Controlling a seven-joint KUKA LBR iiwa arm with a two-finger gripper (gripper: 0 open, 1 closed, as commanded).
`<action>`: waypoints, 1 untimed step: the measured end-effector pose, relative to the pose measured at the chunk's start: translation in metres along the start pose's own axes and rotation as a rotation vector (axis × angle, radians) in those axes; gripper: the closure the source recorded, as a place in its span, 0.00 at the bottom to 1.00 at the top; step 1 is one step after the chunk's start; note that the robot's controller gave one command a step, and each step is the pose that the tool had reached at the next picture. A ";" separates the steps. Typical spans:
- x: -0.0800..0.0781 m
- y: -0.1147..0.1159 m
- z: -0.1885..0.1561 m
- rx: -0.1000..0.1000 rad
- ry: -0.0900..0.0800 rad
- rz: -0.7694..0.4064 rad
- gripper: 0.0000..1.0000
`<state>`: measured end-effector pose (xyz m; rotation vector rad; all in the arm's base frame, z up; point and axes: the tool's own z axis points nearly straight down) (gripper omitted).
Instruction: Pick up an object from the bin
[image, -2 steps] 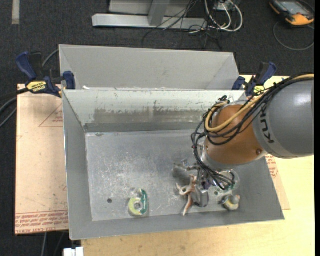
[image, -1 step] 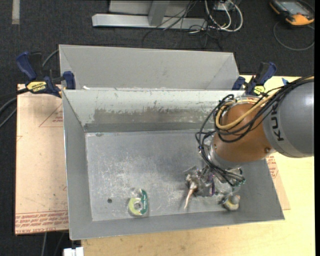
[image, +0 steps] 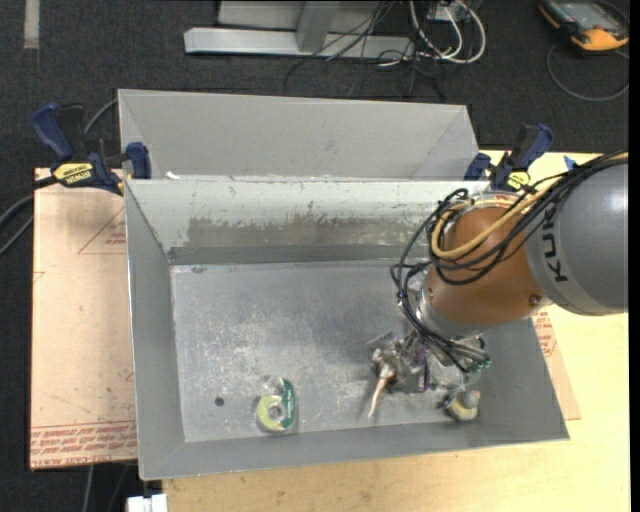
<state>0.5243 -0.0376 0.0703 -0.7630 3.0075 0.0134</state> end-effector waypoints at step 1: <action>0.011 0.003 -0.089 0.000 -0.002 0.020 1.00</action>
Offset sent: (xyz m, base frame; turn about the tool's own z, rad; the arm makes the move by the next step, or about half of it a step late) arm 0.0000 0.0000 0.0000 0.0000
